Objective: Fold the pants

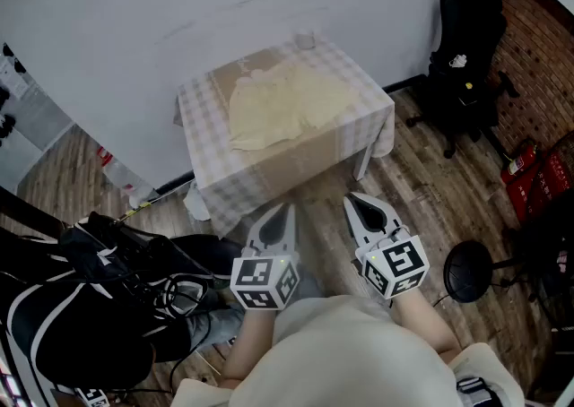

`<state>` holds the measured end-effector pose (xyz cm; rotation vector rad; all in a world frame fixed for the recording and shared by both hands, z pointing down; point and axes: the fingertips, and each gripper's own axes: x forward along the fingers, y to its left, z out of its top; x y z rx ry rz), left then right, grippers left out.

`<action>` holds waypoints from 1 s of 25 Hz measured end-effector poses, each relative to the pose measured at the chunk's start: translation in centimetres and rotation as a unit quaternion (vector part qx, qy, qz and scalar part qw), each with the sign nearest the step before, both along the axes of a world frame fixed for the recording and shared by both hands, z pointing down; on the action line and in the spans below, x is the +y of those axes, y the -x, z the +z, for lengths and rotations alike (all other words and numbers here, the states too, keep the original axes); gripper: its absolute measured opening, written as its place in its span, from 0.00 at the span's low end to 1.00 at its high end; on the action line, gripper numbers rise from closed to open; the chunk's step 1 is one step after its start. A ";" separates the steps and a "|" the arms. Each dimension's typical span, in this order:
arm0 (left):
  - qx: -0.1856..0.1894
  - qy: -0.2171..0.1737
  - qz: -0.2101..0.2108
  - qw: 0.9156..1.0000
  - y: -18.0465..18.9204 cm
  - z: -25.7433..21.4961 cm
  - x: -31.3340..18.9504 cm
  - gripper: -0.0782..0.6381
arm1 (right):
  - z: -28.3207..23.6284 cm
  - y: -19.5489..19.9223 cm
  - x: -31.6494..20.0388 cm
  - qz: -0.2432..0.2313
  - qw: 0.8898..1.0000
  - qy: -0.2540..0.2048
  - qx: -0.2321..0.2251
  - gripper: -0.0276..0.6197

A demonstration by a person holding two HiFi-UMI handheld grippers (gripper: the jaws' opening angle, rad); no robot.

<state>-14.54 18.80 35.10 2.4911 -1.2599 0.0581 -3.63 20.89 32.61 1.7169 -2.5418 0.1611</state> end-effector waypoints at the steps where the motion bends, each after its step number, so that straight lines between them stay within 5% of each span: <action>1: -0.001 0.001 0.002 1.000 0.0 0.1 0.7 0.12 | 0.1 0.1 0.6 0.000 1.000 0.001 -0.001 0.04; 25: -0.016 0.036 0.000 0.999 1.4 1.2 3.4 0.12 | -0.3 1.5 2.2 -0.021 0.999 0.005 -0.036 0.05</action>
